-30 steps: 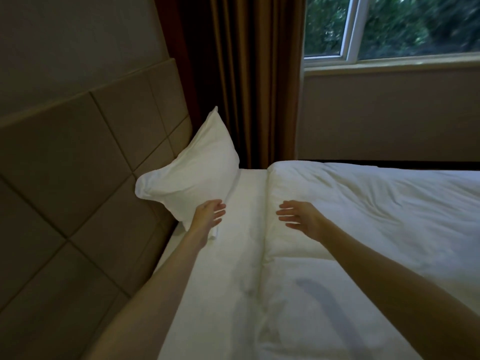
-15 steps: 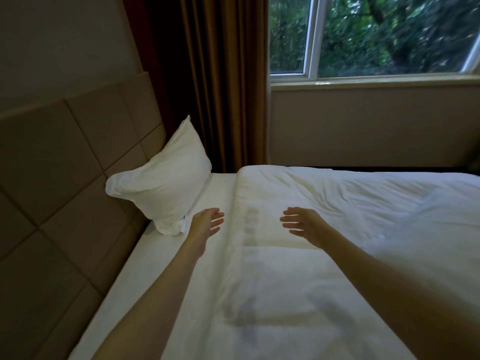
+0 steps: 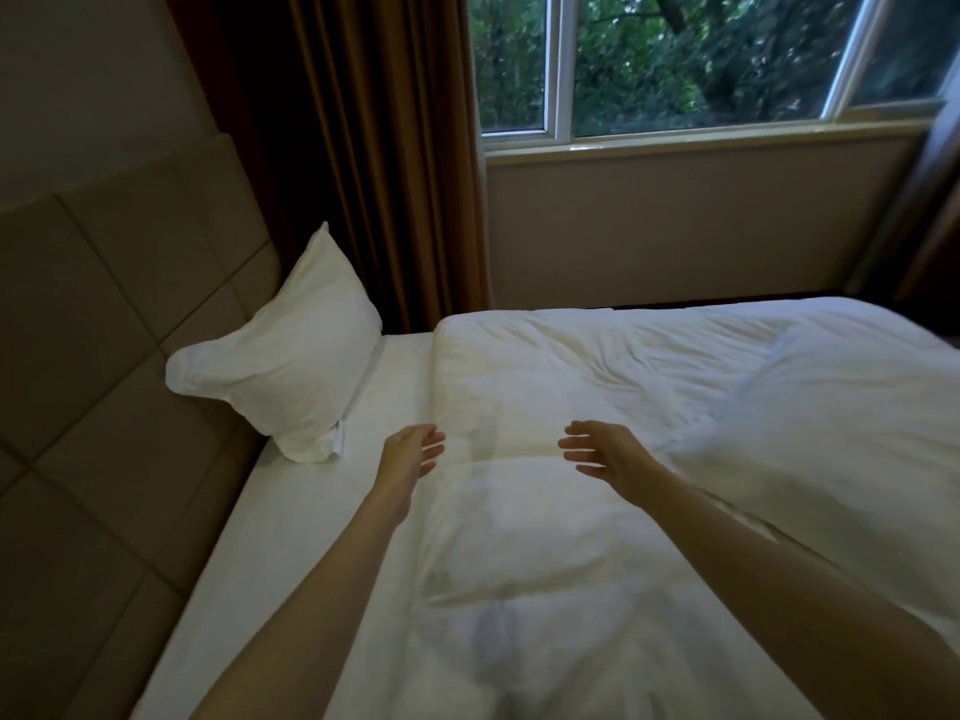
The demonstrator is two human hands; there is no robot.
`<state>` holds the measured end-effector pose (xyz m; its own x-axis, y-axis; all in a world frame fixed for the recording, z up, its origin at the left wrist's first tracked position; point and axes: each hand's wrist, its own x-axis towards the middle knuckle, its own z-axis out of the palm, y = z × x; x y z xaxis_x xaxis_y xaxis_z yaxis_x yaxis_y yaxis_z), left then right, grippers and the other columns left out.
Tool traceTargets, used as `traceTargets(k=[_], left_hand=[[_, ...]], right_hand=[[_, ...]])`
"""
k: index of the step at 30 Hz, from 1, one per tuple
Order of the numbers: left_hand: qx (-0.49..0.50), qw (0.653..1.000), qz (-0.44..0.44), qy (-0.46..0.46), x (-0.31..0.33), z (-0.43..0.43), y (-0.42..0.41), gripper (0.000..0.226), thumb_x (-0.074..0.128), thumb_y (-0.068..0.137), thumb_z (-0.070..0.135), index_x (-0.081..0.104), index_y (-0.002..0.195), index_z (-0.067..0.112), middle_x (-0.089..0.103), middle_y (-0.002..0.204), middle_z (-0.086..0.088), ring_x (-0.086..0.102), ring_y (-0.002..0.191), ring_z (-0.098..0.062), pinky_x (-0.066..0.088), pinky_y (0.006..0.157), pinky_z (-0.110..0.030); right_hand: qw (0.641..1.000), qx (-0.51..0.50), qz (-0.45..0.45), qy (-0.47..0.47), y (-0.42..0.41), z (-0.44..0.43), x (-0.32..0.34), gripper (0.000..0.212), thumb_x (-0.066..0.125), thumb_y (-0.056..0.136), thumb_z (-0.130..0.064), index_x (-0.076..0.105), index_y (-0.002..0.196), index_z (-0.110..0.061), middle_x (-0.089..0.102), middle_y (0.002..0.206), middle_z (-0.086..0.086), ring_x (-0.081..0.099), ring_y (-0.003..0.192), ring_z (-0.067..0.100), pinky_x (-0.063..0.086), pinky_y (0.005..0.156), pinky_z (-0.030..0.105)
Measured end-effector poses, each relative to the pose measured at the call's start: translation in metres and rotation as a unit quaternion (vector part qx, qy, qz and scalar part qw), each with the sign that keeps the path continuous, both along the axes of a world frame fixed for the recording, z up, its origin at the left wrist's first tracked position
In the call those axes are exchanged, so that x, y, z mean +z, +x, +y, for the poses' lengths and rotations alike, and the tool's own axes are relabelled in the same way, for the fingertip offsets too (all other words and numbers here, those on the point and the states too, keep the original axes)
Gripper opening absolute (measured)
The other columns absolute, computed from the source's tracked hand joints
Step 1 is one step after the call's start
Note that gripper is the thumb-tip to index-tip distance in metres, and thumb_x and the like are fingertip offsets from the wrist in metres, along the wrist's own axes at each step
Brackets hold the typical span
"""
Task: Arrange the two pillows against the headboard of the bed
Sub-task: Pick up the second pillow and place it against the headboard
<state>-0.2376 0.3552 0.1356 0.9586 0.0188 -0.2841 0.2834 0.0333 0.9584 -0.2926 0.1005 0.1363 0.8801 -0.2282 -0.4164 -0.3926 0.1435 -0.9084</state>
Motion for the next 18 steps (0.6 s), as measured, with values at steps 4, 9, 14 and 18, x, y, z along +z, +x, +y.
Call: traceTargets(k=[4, 9, 14, 18], left_hand=[[-0.015, 1.0, -0.014, 0.002, 0.008, -0.028, -0.004, 0.018, 0.049, 0.094, 0.015, 0.062, 0.103, 0.007, 0.068, 0.104, -0.011, 0.064, 0.097, -0.025, 0.047, 0.082, -0.033], [-0.035, 0.999, -0.017, 0.01, 0.015, -0.083, -0.009, 0.022, 0.048, 0.094, 0.016, 0.063, 0.107, 0.006, 0.068, 0.105, -0.011, 0.065, 0.098, -0.025, 0.047, 0.085, -0.033], [-0.058, 0.998, -0.019, 0.022, 0.016, -0.168, -0.018, 0.023, 0.047, 0.094, 0.016, 0.063, 0.107, 0.006, 0.069, 0.106, -0.011, 0.065, 0.096, -0.024, 0.047, 0.088, -0.036], [-0.057, 0.998, -0.026, 0.013, 0.02, -0.24, -0.03, 0.022, 0.046, 0.095, 0.015, 0.063, 0.105, 0.006, 0.068, 0.104, -0.011, 0.065, 0.095, -0.025, 0.047, 0.087, -0.035]], right_hand=[[0.999, -0.032, -0.008, -0.002, -0.012, -0.027, 0.004, 0.024, 0.053, 0.091, -0.021, 0.063, 0.105, -0.005, 0.066, 0.108, 0.016, 0.06, 0.099, 0.03, 0.045, 0.098, 0.042], [0.999, -0.04, -0.025, 0.007, -0.024, -0.077, 0.006, 0.018, 0.054, 0.09, -0.023, 0.064, 0.098, -0.009, 0.065, 0.105, 0.014, 0.06, 0.097, 0.029, 0.044, 0.09, 0.038], [0.998, -0.057, -0.022, 0.009, -0.042, -0.156, 0.0, 0.017, 0.053, 0.09, -0.023, 0.065, 0.093, -0.011, 0.066, 0.103, 0.012, 0.06, 0.095, 0.028, 0.044, 0.085, 0.036], [0.998, -0.065, -0.018, -0.01, -0.064, -0.231, 0.004, 0.014, 0.054, 0.09, -0.024, 0.065, 0.088, -0.015, 0.067, 0.1, 0.01, 0.061, 0.09, 0.025, 0.045, 0.082, 0.035]])
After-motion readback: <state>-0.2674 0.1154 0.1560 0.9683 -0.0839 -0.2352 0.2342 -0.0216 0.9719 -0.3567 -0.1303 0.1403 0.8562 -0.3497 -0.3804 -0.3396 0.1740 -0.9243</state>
